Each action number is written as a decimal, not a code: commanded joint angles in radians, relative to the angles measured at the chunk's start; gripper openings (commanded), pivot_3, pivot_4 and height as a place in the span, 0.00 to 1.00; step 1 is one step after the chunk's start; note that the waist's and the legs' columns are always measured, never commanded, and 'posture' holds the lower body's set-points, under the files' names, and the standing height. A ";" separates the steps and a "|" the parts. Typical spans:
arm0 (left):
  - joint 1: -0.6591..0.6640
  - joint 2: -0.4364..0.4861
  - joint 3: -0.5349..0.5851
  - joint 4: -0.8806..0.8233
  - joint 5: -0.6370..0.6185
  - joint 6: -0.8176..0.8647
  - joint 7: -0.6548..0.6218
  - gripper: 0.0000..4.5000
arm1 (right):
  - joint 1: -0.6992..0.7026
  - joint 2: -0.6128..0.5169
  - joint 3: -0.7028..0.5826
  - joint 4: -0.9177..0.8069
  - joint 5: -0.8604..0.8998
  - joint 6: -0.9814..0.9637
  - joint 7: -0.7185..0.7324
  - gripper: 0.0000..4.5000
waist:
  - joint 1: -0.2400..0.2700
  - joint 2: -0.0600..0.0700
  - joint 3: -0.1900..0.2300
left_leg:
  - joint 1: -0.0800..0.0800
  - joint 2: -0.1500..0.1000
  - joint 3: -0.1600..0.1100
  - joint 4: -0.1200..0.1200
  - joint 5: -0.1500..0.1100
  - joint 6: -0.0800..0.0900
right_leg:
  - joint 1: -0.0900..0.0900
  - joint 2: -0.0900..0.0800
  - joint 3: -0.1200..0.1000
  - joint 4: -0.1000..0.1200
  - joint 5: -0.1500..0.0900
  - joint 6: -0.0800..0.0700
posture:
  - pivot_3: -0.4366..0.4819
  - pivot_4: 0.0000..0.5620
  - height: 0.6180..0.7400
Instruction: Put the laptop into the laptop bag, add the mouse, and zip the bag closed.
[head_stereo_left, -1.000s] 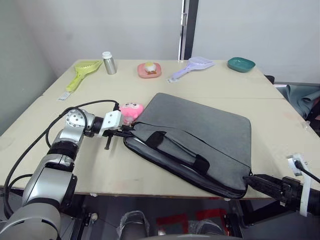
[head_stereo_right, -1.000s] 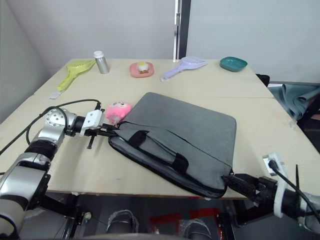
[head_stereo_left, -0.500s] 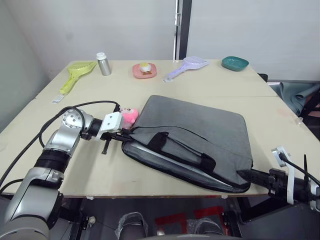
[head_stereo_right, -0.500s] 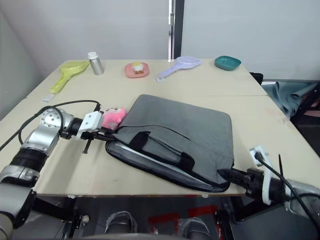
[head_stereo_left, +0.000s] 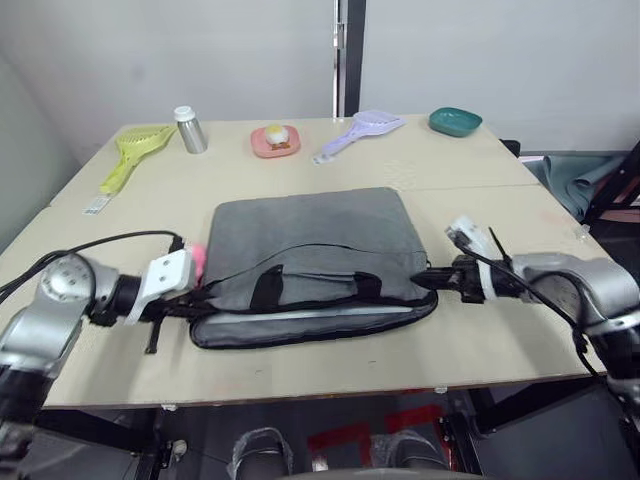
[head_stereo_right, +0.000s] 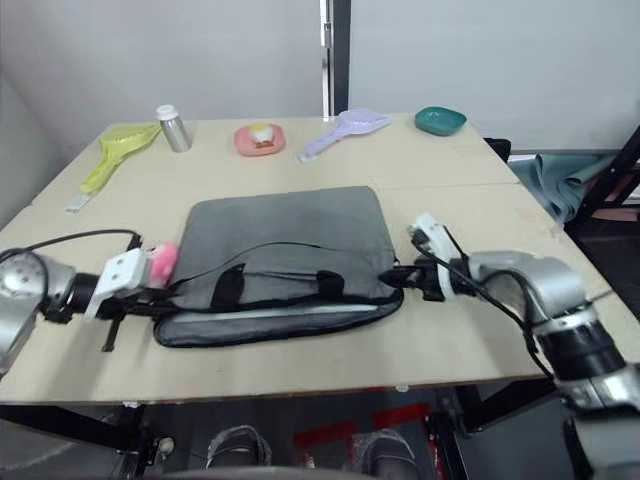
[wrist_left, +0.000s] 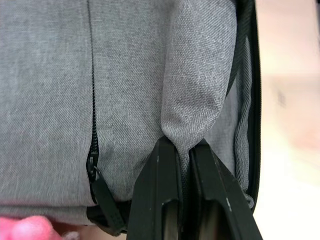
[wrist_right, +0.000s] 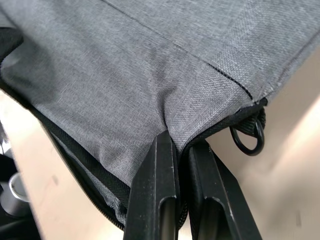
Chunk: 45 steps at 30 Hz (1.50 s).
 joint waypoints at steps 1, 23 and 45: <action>0.068 -0.006 0.023 -0.087 -0.028 0.007 0.035 0.00 | -0.027 -0.018 0.005 -0.016 -0.008 -0.045 0.097 0.01 | 0.016 0.000 0.000 | 0.000 0.000 0.000 0.000 0.000 0.000 | 0.000 0.000 -0.001 0.000 0.000 -0.001 | 0.48 0.27 1.00; -0.213 -0.135 -0.118 0.355 0.069 -0.383 0.012 0.00 | 0.090 -0.092 -0.087 -0.001 -0.062 -0.127 0.166 0.01 | 0.028 0.001 0.000 | 0.003 0.000 0.000 0.007 0.000 0.001 | 0.003 -0.001 0.002 0.008 0.000 -0.001 | 0.48 0.27 1.00; -0.215 -0.119 -0.101 0.478 0.010 -0.383 0.001 0.17 | 0.066 -0.116 -0.078 0.077 -0.093 -0.099 0.237 0.62 | 0.024 0.001 -0.001 | 0.004 0.000 0.000 0.008 0.000 0.000 | 0.003 -0.001 0.002 0.011 0.000 -0.001 | 0.48 0.27 1.00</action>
